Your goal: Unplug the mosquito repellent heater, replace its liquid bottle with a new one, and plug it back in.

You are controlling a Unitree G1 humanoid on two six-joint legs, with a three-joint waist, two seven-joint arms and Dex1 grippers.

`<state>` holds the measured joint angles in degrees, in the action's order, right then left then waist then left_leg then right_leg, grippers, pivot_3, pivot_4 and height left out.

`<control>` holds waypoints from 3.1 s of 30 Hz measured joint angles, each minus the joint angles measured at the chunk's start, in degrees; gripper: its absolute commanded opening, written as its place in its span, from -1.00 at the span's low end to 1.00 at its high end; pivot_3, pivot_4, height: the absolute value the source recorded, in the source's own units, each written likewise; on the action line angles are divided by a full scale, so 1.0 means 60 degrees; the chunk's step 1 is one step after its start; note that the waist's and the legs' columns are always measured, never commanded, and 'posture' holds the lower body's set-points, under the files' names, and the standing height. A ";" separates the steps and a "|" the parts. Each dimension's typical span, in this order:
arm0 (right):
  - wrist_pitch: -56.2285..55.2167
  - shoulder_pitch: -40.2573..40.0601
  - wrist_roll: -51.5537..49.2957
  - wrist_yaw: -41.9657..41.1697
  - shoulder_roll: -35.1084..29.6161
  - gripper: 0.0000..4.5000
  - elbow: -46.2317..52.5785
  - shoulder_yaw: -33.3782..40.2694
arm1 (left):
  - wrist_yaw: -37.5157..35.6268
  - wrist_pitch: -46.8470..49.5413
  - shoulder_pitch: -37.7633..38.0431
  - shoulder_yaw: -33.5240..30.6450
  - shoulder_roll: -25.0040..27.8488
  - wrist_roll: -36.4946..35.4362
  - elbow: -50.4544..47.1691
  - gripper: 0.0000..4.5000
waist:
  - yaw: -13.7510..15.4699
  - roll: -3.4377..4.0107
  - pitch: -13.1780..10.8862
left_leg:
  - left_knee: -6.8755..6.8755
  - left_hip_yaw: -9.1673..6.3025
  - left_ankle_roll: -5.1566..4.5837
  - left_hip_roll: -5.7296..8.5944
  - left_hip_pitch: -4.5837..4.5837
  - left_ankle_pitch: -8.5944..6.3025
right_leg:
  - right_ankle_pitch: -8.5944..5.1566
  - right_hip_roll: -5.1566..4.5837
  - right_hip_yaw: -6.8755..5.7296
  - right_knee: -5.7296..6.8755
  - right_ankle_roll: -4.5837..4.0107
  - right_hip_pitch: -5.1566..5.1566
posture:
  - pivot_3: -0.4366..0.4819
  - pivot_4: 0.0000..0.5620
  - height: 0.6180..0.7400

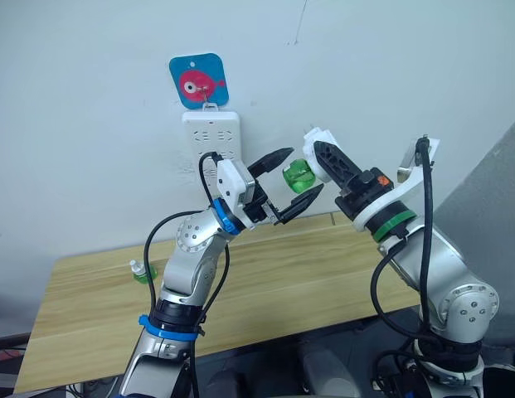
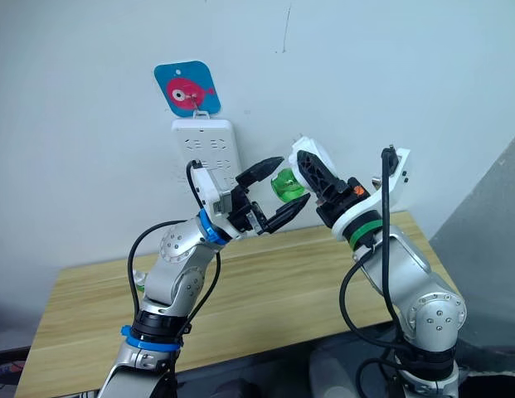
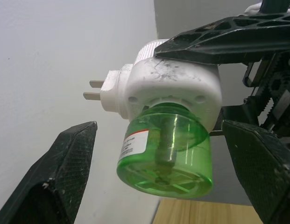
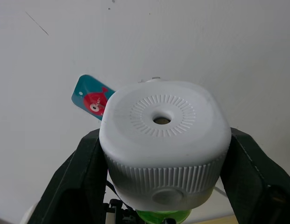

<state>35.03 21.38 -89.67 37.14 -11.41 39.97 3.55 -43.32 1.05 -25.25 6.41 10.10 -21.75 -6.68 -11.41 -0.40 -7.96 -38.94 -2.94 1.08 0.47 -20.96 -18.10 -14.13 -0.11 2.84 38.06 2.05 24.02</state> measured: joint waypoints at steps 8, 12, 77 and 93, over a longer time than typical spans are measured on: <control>-0.0345 -0.0028 -0.0226 0.0032 -0.0259 0.30 0.0000 -0.0159 | -0.0103 0.0019 0.0075 0.0062 0.0057 -0.0040 -0.0012 0.04 | 0.0014 0.0000 0.0000 | 0.0000 0.0003 0.0000 0.0000 0.0001 0.0000 | -0.0001 0.0001 0.0005 -0.0001 0.0001 0.0000 | -0.61 -0.57 0.84; -0.0406 -0.0056 -0.0290 0.0050 -0.0382 0.30 0.0000 -0.0259 | -0.0168 0.0022 0.0140 0.0059 0.0102 -0.0074 -0.0022 0.04 | 0.0019 -0.0001 -0.0001 | 0.0000 0.0003 0.0000 -0.0003 0.0001 0.0000 | -0.0002 0.0004 0.0004 -0.0002 0.0004 0.0000 | -0.61 -0.57 0.84; 0.5357 -0.1050 -0.3649 -0.8716 -0.8474 1.00 -0.3991 0.0374 | -0.4765 -0.3730 0.0864 0.0383 0.2655 0.0317 0.1175 0.04 | 0.0625 -0.0121 -0.0206 | -0.0002 0.0093 -0.0013 -0.0030 0.0002 -0.0008 | -0.0017 0.0051 0.0186 -0.0046 0.0049 0.0008 | -0.46 -0.45 0.84; 0.4997 -0.1001 -0.3619 -0.8837 -0.7220 1.00 -0.3820 -0.0206 | -0.4998 -0.3786 0.0999 0.0470 0.2455 0.0006 0.1133 0.04 | 0.0585 -0.0123 -0.0207 | -0.0005 0.0097 -0.0012 -0.0031 0.0006 -0.0007 | -0.0016 0.0087 0.0193 -0.0041 0.0054 0.0007 | -0.46 -0.51 0.84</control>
<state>65.01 15.37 -111.38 -15.88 -54.74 17.05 2.32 -73.31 -21.67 -19.25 9.23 24.83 -21.71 0.12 -7.89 -1.14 -9.20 -38.97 -2.35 1.01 0.28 -20.92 -18.14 -14.22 0.41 4.00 37.81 2.37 24.07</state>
